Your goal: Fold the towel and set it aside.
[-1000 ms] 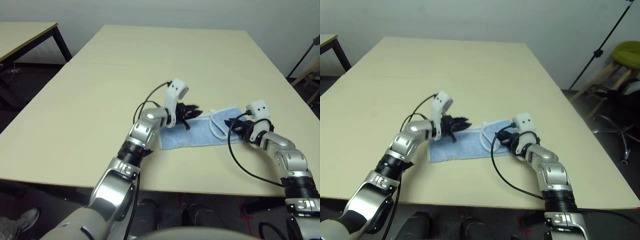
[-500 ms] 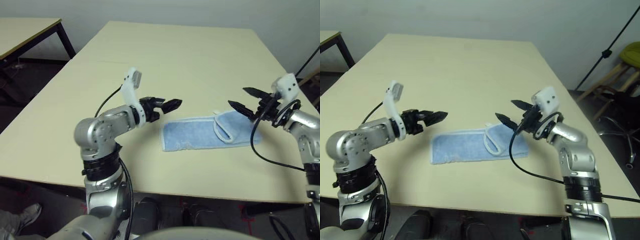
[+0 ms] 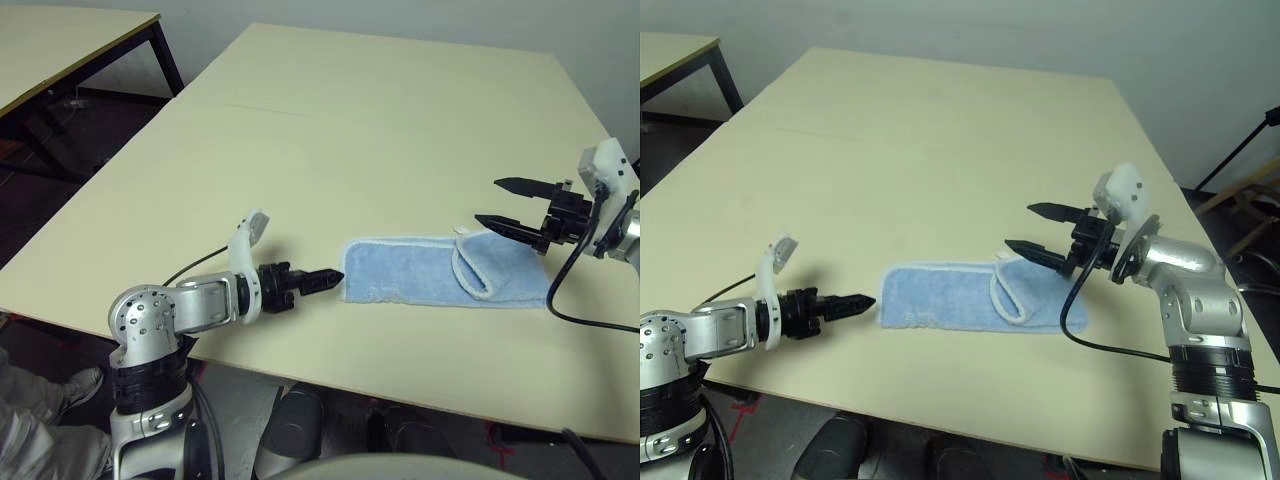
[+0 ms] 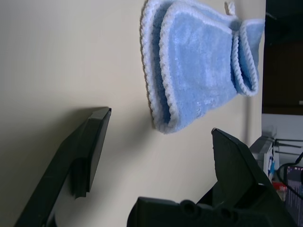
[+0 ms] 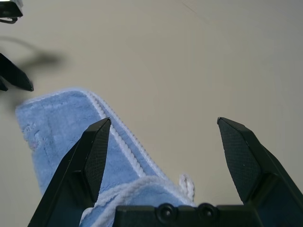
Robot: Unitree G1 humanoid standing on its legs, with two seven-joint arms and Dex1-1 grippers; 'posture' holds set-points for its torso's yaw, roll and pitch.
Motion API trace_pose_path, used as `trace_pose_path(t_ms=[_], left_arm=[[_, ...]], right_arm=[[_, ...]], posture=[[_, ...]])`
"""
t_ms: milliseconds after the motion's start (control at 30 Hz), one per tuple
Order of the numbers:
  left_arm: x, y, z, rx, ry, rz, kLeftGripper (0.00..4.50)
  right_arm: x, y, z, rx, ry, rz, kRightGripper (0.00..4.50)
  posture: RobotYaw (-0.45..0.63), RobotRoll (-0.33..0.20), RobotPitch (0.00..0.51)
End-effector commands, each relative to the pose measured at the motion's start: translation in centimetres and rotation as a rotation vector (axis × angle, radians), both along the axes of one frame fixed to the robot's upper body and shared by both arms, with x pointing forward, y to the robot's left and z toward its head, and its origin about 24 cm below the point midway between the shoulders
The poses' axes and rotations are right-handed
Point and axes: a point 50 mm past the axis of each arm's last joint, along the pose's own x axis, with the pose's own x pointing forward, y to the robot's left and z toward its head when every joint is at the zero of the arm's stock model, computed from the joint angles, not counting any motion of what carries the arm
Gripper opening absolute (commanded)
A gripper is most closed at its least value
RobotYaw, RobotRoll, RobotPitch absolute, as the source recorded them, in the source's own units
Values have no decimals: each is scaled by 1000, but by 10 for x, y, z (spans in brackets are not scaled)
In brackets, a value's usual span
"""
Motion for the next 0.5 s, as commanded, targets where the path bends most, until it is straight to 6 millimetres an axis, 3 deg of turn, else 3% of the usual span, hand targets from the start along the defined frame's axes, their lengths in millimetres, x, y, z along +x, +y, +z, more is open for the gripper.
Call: trace_pose_path(t_ms=[33, 300, 400, 500], left_arm=[[2, -6, -13, 39, 81, -24, 4462], [16, -19, -32, 53, 163, -33, 4462], [18, -24, -40, 39, 188, -33, 3841], [22, -26, -43, 33, 191, -11, 2749]], right_arm=[[-6, -4, 9, 4, -18, -15, 4500], [-19, -3, 13, 27, 3, -8, 4500], [-30, -5, 7, -13, 56, 3, 4500], [-36, -8, 2, -39, 88, -1, 4500]], posture=[[140, 0, 117], [112, 0, 113], [95, 0, 112], [86, 0, 113]])
